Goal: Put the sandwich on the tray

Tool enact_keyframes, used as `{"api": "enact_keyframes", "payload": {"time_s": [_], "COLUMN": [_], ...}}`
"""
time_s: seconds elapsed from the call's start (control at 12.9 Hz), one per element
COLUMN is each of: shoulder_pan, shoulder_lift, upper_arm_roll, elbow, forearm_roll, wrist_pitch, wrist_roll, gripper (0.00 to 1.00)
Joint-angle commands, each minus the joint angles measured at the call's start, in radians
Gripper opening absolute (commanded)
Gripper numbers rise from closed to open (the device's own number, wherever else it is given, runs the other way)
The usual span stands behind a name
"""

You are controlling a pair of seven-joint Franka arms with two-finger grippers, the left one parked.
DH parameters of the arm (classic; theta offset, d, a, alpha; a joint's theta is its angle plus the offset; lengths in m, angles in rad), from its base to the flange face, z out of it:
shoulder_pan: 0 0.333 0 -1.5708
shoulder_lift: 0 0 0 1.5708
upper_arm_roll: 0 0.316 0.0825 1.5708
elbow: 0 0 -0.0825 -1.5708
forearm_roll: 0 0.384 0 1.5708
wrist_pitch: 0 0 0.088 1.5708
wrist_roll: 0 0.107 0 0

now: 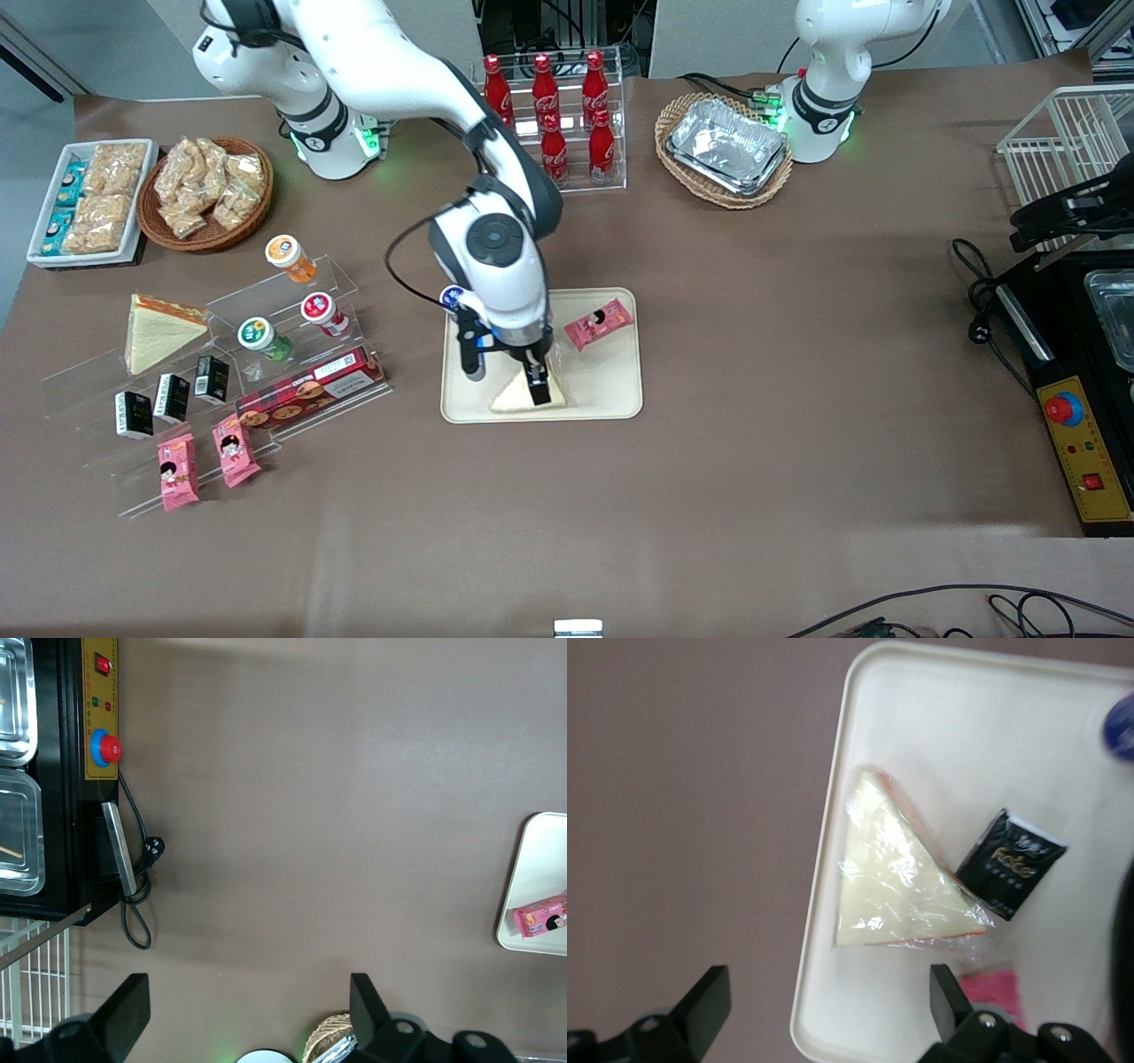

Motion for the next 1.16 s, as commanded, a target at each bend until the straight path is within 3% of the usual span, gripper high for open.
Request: {"api": "enact_keyframes", "payload": {"time_s": [0.0, 0.31, 0.47, 0.85, 1.01, 1.09], "shoulder_pan": [-0.088, -0.223, -0.304, -0.571, -0.637, -0.662], "shoulder_lift": [-0.146, -0.279, -0.342, -0.416, -0.439, -0.451], "upper_arm_roll": [0.004, -0.008, -0.020, -0.025, -0.023, -0.025], "elbow": [-0.012, -0.018, -0.024, -0.024, -0.026, -0.028], "forearm_roll": [0.088, 0.070, 0.026, -0.011, -0.092, -0.102], "wrist_pitch": [-0.230, -0.481, -0.567, -0.659, -0.665, -0.665], "wrist_roll": [-0.310, -0.745, -0.968, -1.641, -1.883, -1.983], "gripper": [1.00, 1.00, 1.00, 1.00, 1.00, 1.00]}}
